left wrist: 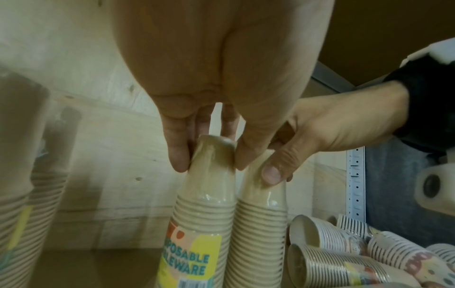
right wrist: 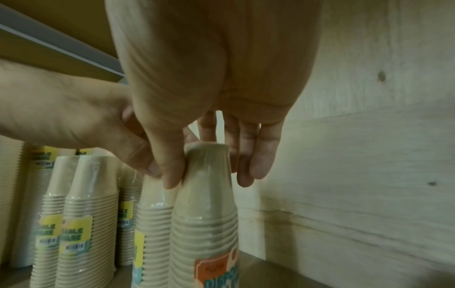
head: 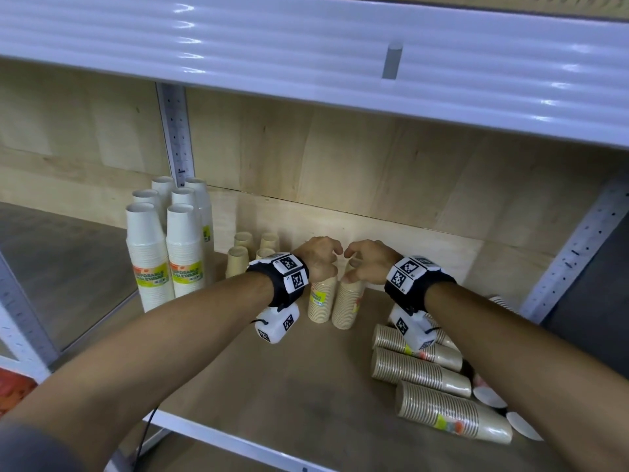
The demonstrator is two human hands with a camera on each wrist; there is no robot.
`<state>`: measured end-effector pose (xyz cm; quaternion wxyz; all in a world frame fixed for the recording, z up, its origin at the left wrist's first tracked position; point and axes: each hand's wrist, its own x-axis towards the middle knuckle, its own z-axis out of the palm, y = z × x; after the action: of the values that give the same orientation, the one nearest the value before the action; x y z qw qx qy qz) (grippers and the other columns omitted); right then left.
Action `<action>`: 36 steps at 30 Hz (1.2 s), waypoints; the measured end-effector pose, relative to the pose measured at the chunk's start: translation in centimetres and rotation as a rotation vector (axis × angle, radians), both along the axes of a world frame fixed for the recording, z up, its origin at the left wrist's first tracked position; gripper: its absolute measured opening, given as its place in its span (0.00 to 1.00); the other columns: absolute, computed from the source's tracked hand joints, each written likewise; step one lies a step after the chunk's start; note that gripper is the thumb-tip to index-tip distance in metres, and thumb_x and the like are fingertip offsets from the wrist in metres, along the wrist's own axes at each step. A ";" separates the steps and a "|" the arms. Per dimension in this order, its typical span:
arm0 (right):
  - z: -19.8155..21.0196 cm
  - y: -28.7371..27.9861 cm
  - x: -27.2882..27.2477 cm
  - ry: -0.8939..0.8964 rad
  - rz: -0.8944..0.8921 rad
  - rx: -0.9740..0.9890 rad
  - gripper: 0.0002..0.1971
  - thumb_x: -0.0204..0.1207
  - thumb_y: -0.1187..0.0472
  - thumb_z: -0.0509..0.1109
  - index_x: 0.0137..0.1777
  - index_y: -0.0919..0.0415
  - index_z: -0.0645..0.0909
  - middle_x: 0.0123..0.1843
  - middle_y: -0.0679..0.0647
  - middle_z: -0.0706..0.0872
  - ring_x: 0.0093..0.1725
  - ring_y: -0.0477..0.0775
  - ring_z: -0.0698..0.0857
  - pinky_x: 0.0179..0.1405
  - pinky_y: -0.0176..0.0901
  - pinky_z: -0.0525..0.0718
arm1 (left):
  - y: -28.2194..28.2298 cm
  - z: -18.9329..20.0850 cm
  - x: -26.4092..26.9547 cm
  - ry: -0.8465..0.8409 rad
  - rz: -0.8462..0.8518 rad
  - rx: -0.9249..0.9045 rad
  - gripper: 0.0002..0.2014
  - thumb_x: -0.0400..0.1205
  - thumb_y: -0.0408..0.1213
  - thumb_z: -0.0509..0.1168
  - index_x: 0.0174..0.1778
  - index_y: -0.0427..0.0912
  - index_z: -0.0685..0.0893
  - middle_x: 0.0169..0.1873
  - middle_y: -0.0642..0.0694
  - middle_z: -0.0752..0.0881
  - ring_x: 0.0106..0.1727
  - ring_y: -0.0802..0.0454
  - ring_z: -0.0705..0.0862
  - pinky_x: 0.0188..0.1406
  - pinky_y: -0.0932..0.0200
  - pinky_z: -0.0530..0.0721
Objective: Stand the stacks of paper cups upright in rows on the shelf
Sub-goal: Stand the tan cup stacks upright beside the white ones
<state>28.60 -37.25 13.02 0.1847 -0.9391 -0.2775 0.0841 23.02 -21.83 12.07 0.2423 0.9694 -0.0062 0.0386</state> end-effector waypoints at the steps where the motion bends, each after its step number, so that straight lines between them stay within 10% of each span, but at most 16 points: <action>1: 0.2 -0.1 0.0 0.019 0.011 0.009 0.29 0.63 0.54 0.82 0.65 0.51 0.80 0.52 0.44 0.84 0.56 0.46 0.85 0.54 0.42 0.83 | 0.1 0.0 0.0 -0.001 -0.002 0.009 0.24 0.78 0.32 0.70 0.71 0.44 0.80 0.64 0.44 0.85 0.65 0.48 0.83 0.55 0.61 0.79; 18: 0.7 0.4 0.0 -0.071 0.008 -0.107 0.27 0.66 0.51 0.80 0.66 0.54 0.81 0.60 0.53 0.83 0.55 0.54 0.82 0.49 0.44 0.79 | 0.5 0.5 0.4 0.029 0.002 0.065 0.22 0.80 0.37 0.70 0.71 0.42 0.82 0.65 0.45 0.84 0.64 0.47 0.82 0.55 0.61 0.80; 36: 2.8 2.1 -3.1 -0.057 0.016 -0.124 0.21 0.67 0.50 0.81 0.54 0.61 0.84 0.48 0.54 0.85 0.47 0.55 0.85 0.32 0.38 0.77 | 1.4 4.3 -2.7 0.207 0.047 0.157 0.17 0.75 0.35 0.76 0.60 0.40 0.86 0.56 0.44 0.85 0.45 0.49 0.84 0.33 0.60 0.83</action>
<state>25.50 -35.14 15.81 0.1174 -0.9485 -0.2844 0.0758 20.28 -20.47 16.36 0.1641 0.9841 0.0384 -0.0565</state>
